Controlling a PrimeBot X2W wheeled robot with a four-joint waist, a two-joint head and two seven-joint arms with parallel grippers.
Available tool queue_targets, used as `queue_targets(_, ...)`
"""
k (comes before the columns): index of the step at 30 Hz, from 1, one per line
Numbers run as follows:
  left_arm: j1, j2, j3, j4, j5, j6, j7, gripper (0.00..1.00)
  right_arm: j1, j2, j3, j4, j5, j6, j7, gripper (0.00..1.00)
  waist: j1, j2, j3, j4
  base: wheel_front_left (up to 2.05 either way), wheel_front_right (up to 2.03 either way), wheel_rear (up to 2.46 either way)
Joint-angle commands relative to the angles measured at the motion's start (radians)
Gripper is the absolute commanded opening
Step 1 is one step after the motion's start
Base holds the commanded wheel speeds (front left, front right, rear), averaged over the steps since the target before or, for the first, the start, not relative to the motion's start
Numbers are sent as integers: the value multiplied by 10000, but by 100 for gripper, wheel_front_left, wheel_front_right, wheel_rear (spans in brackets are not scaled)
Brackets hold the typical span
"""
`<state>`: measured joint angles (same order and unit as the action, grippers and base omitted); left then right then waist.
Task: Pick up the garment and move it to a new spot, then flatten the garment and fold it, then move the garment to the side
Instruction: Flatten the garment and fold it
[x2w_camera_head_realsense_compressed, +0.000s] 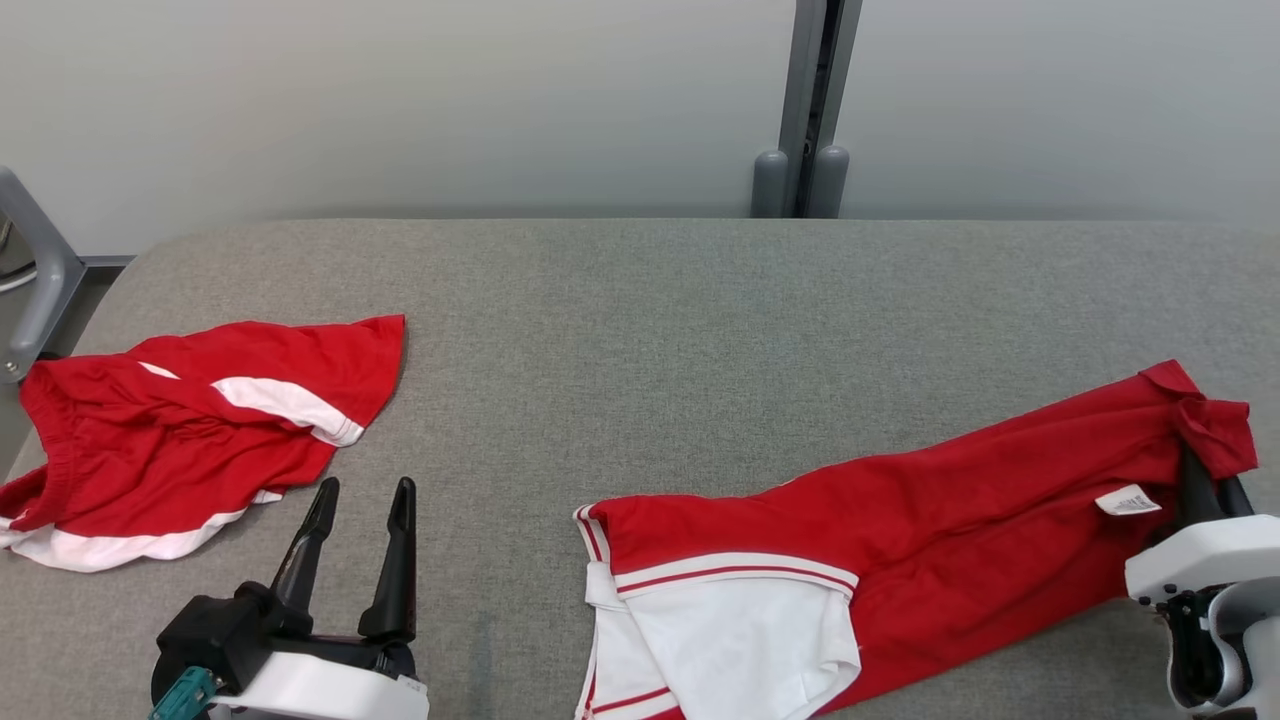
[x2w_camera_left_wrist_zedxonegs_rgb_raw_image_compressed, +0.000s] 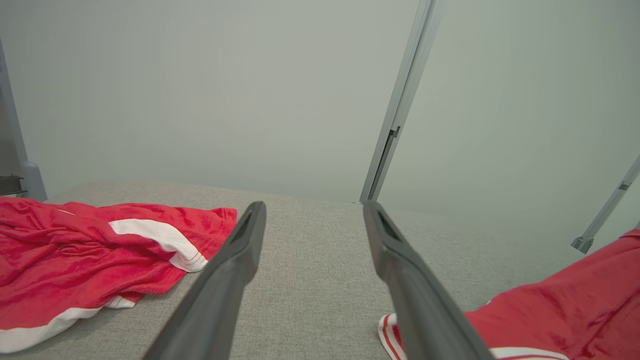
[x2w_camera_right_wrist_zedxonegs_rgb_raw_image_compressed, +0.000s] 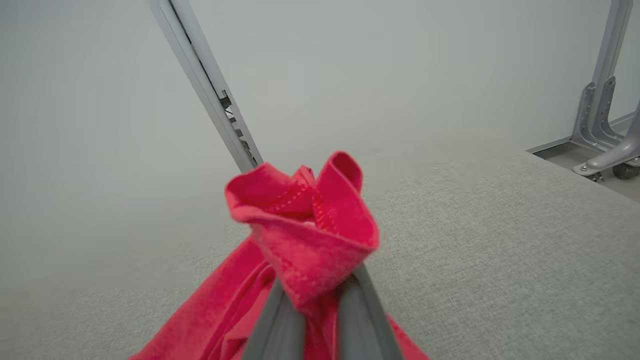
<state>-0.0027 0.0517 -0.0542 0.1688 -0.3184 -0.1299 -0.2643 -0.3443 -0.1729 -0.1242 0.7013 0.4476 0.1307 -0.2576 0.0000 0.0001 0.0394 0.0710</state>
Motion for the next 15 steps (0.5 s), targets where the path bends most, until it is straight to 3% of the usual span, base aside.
queue_targets(1,50,37,21,11,-24,-9,4,100,173,37,17,-300,-112,1,-90,0,0,-1,-46,-18,0,0,0)
queue_targets(15,98,87,-122,218,-89,-10,4,100,1348,909,1932,-3253,-802,1,404,0,0,-1,-273,447,0,0,0)
